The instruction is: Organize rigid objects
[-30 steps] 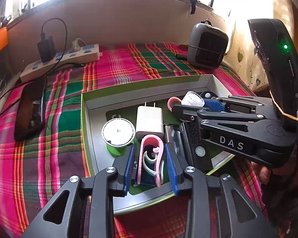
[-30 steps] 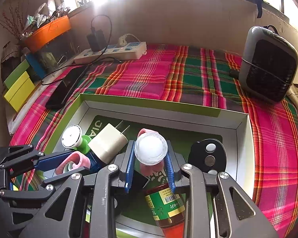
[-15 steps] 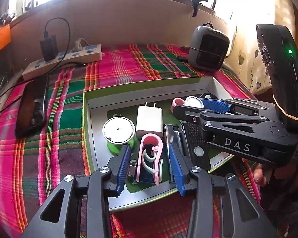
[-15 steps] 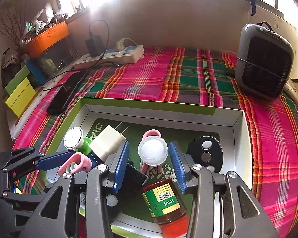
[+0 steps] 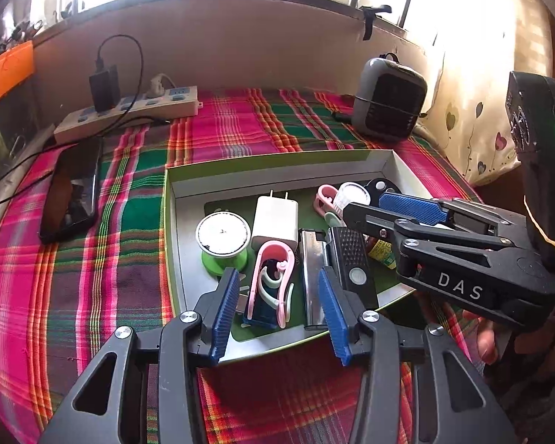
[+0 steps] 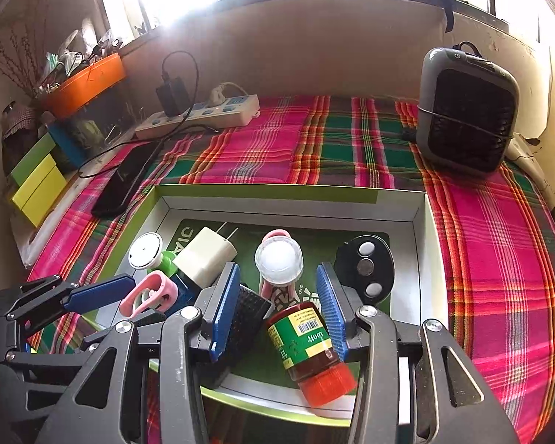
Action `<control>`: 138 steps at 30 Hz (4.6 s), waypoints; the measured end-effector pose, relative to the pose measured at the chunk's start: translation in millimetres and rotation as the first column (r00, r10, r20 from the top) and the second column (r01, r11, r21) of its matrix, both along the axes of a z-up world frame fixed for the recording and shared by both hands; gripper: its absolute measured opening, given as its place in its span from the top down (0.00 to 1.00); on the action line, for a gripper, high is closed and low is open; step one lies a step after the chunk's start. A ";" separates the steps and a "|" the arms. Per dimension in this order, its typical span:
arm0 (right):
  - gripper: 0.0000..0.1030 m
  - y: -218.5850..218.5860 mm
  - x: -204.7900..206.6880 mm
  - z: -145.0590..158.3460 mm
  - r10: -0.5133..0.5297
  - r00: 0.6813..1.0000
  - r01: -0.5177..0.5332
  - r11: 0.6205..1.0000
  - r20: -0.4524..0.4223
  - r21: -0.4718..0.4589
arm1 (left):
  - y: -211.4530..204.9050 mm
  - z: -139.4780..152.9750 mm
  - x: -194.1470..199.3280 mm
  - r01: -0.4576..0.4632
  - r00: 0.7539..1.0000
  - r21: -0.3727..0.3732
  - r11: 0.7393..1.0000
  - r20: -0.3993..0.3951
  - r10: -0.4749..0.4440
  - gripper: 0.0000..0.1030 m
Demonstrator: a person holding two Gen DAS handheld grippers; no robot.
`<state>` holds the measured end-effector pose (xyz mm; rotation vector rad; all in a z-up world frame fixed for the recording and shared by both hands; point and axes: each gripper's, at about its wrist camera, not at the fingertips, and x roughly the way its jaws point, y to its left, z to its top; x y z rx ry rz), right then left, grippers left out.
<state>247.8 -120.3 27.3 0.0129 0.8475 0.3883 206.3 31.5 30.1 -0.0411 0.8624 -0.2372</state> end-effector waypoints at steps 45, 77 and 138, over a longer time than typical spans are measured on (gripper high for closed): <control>0.56 -28.4 -118.5 -27.8 -0.162 0.987 0.158 0.973 -0.013 -0.166 | -25.9 -29.2 -86.6 -0.175 0.985 0.110 0.978 0.007 0.175 0.56; 0.40 -34.4 -116.8 -29.6 -0.194 0.981 0.189 0.969 -0.016 -0.160 | -36.8 -31.1 -83.5 -0.170 0.985 0.154 0.973 0.003 0.172 0.44; 0.36 -32.8 -116.4 -30.3 -0.186 0.982 0.181 0.970 -0.018 -0.160 | -36.7 -31.2 -83.4 -0.170 0.985 0.153 0.973 0.003 0.172 0.43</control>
